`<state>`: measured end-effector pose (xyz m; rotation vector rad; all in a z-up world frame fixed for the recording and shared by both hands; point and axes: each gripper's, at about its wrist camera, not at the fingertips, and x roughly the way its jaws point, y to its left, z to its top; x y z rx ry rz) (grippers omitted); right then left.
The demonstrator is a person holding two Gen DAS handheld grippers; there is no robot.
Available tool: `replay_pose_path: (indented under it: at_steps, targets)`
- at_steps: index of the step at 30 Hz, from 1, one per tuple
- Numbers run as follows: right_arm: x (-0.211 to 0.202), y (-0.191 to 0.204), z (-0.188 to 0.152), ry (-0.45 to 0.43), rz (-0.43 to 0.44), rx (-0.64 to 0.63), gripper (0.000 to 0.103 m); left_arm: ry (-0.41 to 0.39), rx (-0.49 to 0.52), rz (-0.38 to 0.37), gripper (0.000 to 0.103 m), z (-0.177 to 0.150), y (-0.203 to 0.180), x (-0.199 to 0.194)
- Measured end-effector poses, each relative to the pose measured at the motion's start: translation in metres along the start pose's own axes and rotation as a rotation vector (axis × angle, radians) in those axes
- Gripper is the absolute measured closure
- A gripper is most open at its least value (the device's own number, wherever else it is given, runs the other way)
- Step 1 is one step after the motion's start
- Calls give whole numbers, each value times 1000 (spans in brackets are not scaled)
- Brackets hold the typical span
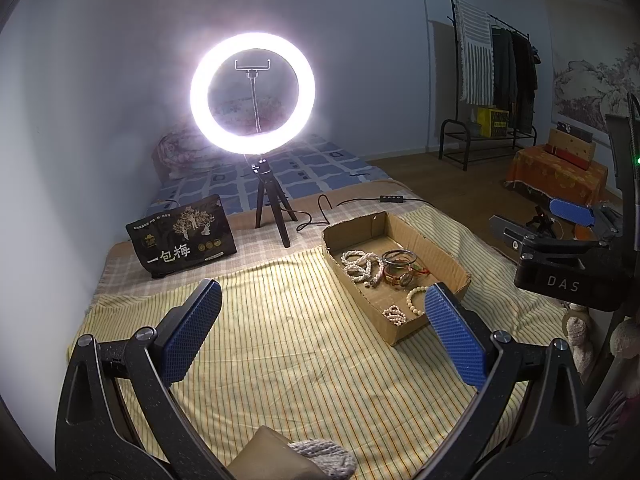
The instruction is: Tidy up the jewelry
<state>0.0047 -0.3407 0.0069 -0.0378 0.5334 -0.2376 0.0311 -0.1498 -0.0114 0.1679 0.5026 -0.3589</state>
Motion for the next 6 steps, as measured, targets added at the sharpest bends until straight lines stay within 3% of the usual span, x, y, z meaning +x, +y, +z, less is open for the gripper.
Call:
replay_pose_path:
  at_steps: [6]
  targets:
    - [0,0,0,2,0,1,0,0,-11,5,0,1,1,1]
